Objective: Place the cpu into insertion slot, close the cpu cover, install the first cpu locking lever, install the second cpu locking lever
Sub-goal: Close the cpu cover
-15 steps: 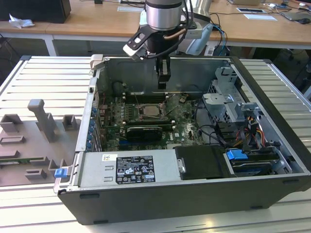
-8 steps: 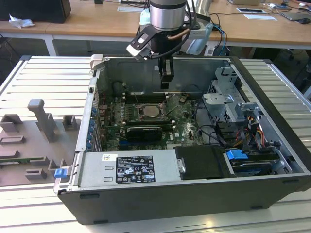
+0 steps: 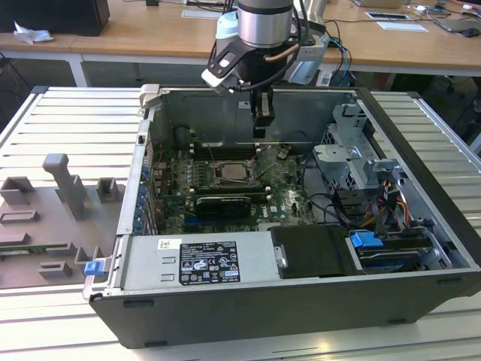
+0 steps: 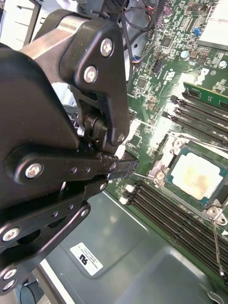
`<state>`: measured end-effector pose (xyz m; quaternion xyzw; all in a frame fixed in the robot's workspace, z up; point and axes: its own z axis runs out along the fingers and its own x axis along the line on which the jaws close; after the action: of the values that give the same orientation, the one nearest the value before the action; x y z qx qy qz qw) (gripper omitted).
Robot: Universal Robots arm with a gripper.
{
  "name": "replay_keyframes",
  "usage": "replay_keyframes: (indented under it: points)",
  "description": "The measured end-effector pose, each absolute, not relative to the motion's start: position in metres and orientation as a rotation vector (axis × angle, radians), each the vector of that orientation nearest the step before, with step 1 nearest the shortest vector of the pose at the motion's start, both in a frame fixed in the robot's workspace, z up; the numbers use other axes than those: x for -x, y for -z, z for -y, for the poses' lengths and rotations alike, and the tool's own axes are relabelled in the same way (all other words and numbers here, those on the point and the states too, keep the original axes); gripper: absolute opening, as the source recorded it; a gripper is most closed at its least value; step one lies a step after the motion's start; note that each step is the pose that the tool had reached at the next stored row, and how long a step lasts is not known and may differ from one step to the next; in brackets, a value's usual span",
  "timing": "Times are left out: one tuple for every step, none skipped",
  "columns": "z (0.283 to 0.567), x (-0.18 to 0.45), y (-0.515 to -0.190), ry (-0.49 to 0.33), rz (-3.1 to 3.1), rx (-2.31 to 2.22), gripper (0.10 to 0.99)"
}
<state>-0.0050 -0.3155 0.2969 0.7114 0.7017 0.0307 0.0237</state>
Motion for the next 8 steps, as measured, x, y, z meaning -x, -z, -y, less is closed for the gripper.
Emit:
replay_keyframes:
  points:
    - [0.3155, 0.0034, -0.2969, -0.095, -2.172, -2.202, 0.106]
    - [0.3155, 0.0023, -0.2969, -0.095, -2.172, -2.202, 0.106]
    - [0.3155, 0.0016, -0.2969, -0.095, -2.172, -2.202, 0.106]
    - [0.3155, 0.0004, -0.2969, -0.095, -2.172, -2.202, 0.106]
    - [0.3155, -0.0001, -0.2969, -0.095, -2.172, -2.202, 0.106]
    - [0.3155, -0.0008, -0.2969, -0.095, -2.172, -2.202, 0.106]
    - [0.3154, -0.0015, -0.2969, -0.095, -2.172, -2.202, 0.106]
    - [0.3154, -0.0022, -0.2969, -0.095, -2.172, -2.202, 0.106]
